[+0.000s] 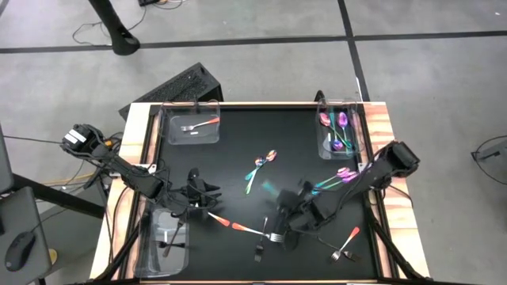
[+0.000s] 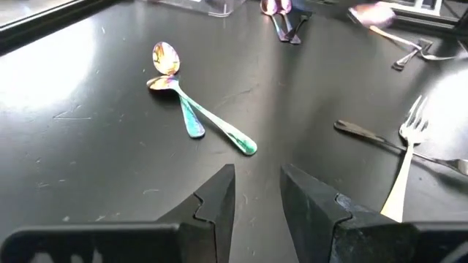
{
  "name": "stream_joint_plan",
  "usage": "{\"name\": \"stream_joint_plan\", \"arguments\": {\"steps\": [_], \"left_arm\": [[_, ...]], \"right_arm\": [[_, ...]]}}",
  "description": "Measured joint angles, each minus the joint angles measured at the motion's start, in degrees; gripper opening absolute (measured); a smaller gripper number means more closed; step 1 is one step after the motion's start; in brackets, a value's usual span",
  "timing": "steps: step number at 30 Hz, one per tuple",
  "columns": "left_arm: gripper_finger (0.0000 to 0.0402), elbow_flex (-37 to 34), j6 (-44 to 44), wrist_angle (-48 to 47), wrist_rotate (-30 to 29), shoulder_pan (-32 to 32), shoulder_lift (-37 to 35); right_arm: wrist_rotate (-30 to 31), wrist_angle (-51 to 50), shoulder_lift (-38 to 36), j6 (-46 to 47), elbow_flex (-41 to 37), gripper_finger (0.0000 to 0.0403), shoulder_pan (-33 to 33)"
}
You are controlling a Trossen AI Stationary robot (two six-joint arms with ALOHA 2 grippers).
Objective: Sort silverware by color (type)
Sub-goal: Put the violet spoon into the top right transparent bin, then put the black fork into the bottom transparent bin
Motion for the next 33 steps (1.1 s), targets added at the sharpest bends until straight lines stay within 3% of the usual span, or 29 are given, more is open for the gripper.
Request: {"name": "stream_joint_plan", "arguments": {"steps": [5,11,23,28,33], "left_arm": [[0.0096,0.0,0.0,0.0,-0.7,0.0,0.0],[0.0096,0.0,0.5,-0.6,-1.3,0.0,0.0],[0.0096,0.0,1.1,-7.2,-6.4,0.1,0.0],[0.0096,0.0,3.5,-7.9,-9.2,1.1,0.0],[0.0096,0.0,3.6,-8.8,-9.2,1.3,0.0]], "right_arm": [[5.6,-21.6,-5.4,11.9,0.0,0.0018,-6.1],[8.6,-36.7,-11.4,10.2,0.0,0.0017,-18.4],[10.5,-35.1,-14.8,-12.8,-0.1,0.0029,-44.4],[3.7,-26.5,-14.0,-24.1,-3.9,0.0088,-51.6],[1.2,-24.2,-14.0,-26.0,-8.1,0.0164,-55.6]]}}
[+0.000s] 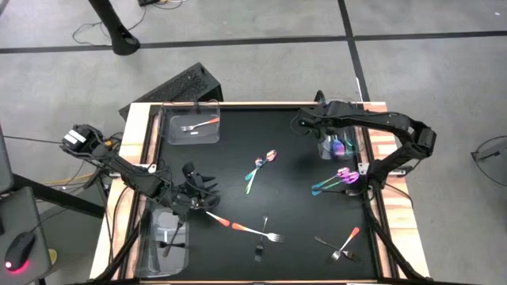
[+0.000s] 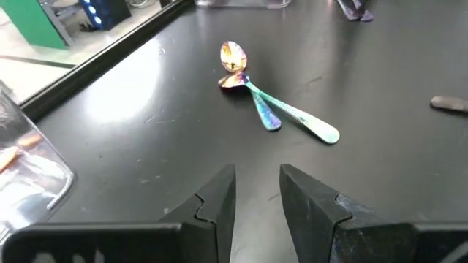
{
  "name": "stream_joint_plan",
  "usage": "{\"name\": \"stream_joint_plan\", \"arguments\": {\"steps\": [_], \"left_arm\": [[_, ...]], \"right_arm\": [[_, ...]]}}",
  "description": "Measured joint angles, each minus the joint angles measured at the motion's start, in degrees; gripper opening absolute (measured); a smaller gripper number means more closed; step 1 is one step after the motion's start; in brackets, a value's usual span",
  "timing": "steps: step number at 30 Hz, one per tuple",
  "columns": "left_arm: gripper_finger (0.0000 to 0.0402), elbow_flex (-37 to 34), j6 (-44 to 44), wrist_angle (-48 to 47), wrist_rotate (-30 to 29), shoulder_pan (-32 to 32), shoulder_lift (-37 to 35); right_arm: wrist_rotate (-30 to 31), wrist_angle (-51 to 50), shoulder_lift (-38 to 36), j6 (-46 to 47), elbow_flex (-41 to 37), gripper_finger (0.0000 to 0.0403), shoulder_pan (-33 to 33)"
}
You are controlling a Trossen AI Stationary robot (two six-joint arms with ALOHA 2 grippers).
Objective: Sort silverware by color (type)
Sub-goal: Put the black fork into the bottom transparent bin
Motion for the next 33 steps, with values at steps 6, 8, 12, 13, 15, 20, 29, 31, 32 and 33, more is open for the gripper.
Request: {"name": "stream_joint_plan", "arguments": {"steps": [6,8,12,13,15,20,29,31,32,33], "left_arm": [[0.0096,0.0,2.0,-0.4,-4.0,0.1,0.0],[0.0096,0.0,3.1,-0.1,-7.3,0.6,0.0],[0.0096,0.0,3.3,0.6,-10.6,3.6,0.0],[0.0096,0.0,3.3,1.1,-10.3,4.6,0.0],[0.0096,0.0,3.3,2.4,-8.9,7.0,0.0],[0.0096,0.0,5.3,6.7,-2.6,12.7,0.0],[0.0096,0.0,9.7,14.2,2.7,17.9,0.0],[0.0096,0.0,10.5,15.3,4.1,18.1,0.0],[0.0096,0.0,10.7,15.7,5.0,18.1,0.0],[0.0096,0.0,10.8,16.0,5.8,18.1,0.0]], "right_arm": [[-0.7,-0.4,-1.8,0.4,-1.9,0.0215,3.3],[-2.2,-0.2,-3.3,0.5,-2.7,0.0217,6.6],[-9.3,-0.2,-7.1,0.9,-4.9,0.0207,16.1],[-11.1,-0.1,-8.0,0.9,-5.5,0.0202,18.9],[-15.4,1.0,-9.9,1.1,-7.1,0.019,24.9],[-28.3,6.2,-13.3,5.0,-12.6,0.0157,38.0],[-33.4,11.8,-11.9,13.0,-20.7,0.0131,48.6],[-33.6,13.0,-11.2,13.6,-22.1,0.0132,48.8],[-33.6,13.6,-11.0,13.6,-22.8,0.0132,48.8],[-33.7,14.5,-11.0,13.4,-23.6,0.0132,48.8]]}}
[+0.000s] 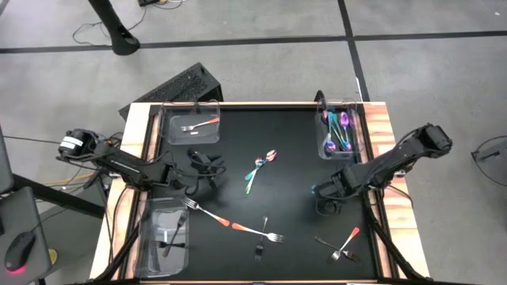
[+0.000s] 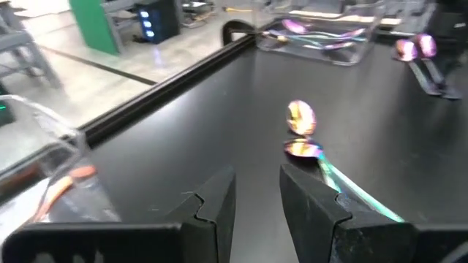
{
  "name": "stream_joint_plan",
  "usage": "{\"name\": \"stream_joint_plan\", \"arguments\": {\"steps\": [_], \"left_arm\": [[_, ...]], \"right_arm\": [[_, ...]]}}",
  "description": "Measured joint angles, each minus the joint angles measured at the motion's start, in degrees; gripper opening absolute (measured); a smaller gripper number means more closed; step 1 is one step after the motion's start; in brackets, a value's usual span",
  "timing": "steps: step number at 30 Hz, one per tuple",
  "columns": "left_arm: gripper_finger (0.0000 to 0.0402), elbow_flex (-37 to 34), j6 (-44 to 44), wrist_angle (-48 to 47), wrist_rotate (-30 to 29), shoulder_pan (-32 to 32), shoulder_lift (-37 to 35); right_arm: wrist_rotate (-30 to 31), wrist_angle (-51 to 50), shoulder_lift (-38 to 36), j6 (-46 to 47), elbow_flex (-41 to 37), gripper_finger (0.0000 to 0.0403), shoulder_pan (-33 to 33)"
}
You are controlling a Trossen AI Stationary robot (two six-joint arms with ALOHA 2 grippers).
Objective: Sort silverware by color (type)
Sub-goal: Put the black fork into the bottom transparent bin
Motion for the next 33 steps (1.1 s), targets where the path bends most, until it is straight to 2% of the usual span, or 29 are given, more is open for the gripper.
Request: {"name": "stream_joint_plan", "arguments": {"steps": [7,17,20,25,28,33], "left_arm": [[0.0096,0.0,-1.6,0.0,4.9,-0.4,0.0],[0.0096,0.0,-1.7,0.0,4.9,-0.5,0.0],[0.0096,0.0,-1.9,-0.1,4.9,-0.5,0.0],[0.0096,0.0,-2.7,0.7,5.2,-0.5,0.0],[0.0096,0.0,-2.3,2.3,6.8,-0.5,0.0],[0.0096,0.0,-0.3,4.5,10.3,-0.6,0.0]], "right_arm": [[-2.7,4.2,-0.1,-3.6,-6.5,0.0132,-2.5],[-7.0,10.0,-0.3,-9.8,-10.7,0.0125,-6.3],[-7.4,10.6,-0.4,-10.5,-10.8,0.0101,-7.5],[-7.4,10.9,-0.4,-10.1,-10.5,0.002,-8.3],[-7.4,11.5,-0.6,-9.6,-9.0,0.0015,-8.1],[-6.6,22.1,-1.9,-10.4,-5.3,0.0012,-8.2]]}}
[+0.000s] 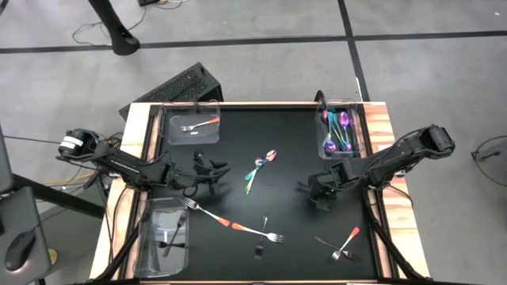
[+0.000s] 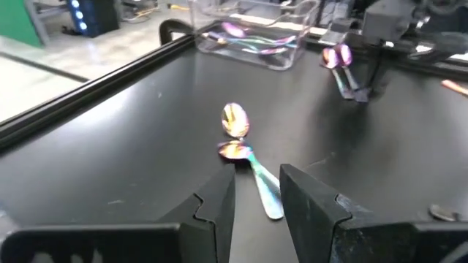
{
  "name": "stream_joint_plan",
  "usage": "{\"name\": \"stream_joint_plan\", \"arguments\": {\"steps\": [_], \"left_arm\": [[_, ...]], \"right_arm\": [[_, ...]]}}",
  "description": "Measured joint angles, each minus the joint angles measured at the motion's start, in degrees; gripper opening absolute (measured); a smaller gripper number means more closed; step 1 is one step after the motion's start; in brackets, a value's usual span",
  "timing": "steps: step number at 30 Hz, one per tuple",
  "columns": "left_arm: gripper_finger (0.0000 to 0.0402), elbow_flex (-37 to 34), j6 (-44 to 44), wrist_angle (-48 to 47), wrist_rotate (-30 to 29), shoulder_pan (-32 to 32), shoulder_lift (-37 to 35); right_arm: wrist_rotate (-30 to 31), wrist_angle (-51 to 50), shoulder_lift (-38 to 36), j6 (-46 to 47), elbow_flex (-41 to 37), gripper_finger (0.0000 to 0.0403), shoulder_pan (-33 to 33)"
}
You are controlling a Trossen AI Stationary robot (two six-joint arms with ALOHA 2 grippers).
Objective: Sort silverware by color (type)
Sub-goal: Put the black fork into the bottom transparent bin
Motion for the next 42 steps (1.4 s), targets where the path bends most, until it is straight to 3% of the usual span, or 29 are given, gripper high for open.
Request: {"name": "stream_joint_plan", "arguments": {"steps": [7,12,17,27,35,38,42], "left_arm": [[0.0116,0.0,2.8,4.3,4.2,0.0,0.0],[0.0161,0.0,5.8,9.2,5.6,0.0,0.8],[0.0202,1.0,9.5,19.3,10.8,0.7,6.2],[0.0208,10.5,12.0,22.8,12.5,2.5,18.5],[0.0204,16.2,14.6,20.9,14.5,2.7,21.6],[0.0185,16.1,14.7,20.4,14.5,2.7,21.1],[0.013,16.1,14.7,20.4,14.8,2.6,21.0]], "right_arm": [[11.1,33.1,-0.2,-4.8,0.2,0.0009,-1.5],[11.4,50.9,3.5,-13.6,0.4,0.0008,-3.9],[9.6,62.3,8.7,-16.6,0.3,0.0008,-5.8],[8.8,67.8,16.1,-22.5,5.0,0.0007,-5.7],[8.9,67.5,19.5,-25.8,9.6,0.0007,-5.0],[10.1,67.3,19.5,-26.8,9.9,0.0007,-4.5],[10.3,67.4,19.4,-27.1,9.9,0.0007,-4.4]]}}
